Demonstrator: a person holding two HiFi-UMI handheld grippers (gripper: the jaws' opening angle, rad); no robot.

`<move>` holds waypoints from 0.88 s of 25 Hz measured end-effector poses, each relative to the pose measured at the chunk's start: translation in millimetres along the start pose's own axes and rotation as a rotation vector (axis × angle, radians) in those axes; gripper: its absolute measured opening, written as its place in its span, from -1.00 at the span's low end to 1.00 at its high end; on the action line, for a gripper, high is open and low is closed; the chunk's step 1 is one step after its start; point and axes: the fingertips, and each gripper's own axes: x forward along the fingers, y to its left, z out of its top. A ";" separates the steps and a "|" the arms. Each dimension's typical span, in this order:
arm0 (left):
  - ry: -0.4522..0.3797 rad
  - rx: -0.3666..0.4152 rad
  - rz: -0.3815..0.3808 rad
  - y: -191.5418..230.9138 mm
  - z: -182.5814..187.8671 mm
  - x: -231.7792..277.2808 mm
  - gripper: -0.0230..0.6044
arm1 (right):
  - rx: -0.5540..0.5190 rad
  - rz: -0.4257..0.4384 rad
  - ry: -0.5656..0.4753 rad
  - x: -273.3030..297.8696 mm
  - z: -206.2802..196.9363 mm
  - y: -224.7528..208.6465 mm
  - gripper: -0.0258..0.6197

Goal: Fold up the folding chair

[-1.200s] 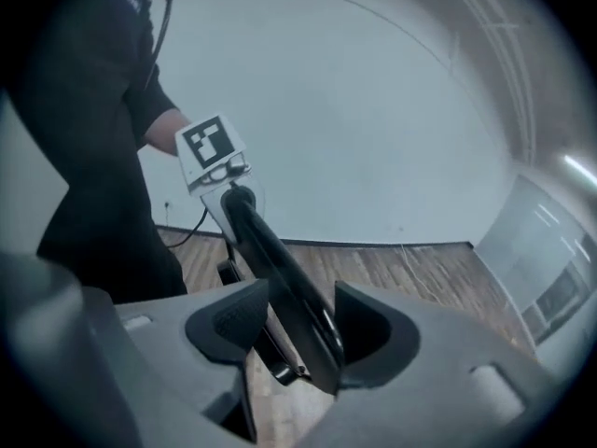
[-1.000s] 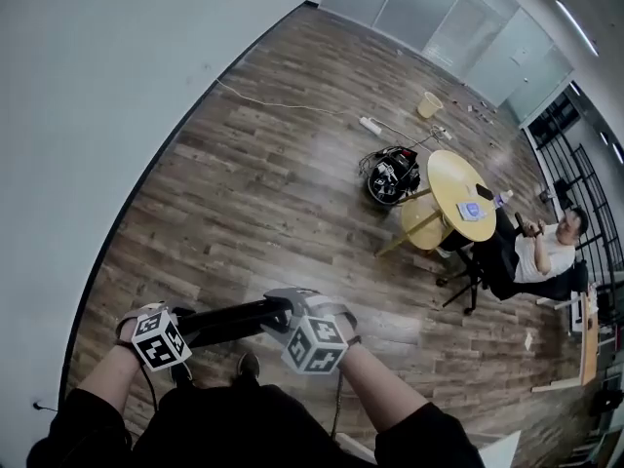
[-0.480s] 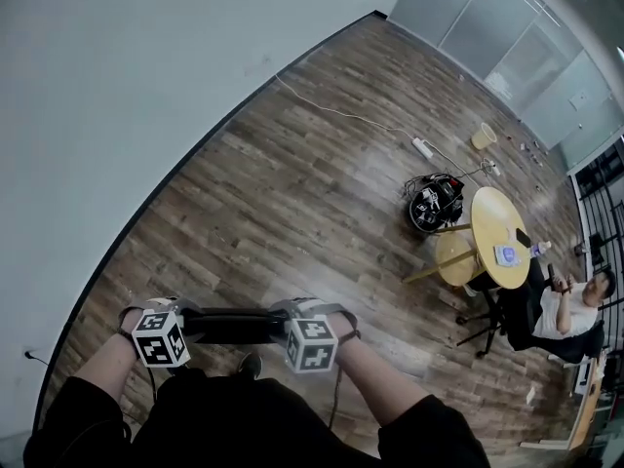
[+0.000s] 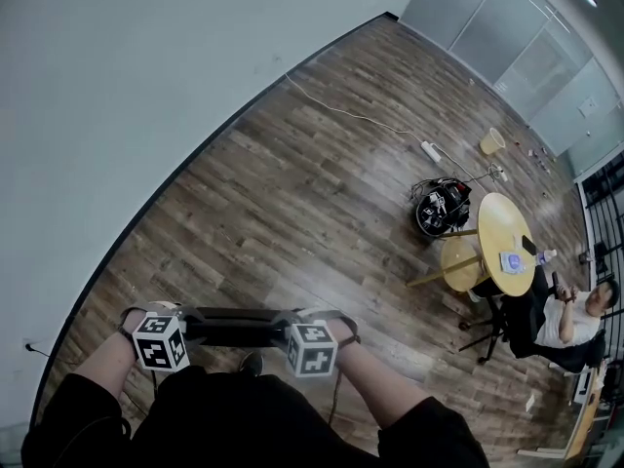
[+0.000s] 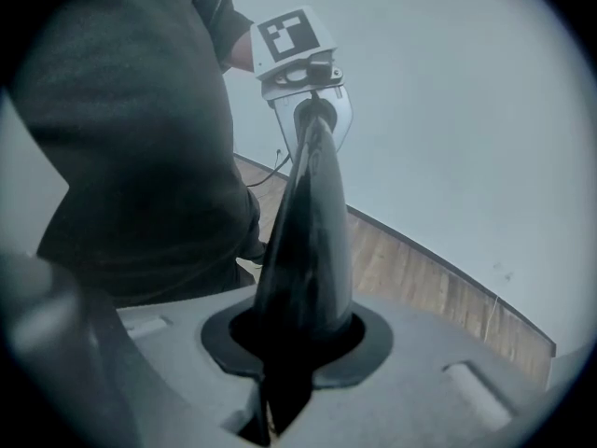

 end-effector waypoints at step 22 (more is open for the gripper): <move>0.052 -0.047 0.002 -1.8 -23.3 -30.9 -0.76 | -0.063 0.047 0.027 -2.3 33.7 -14.7 -0.76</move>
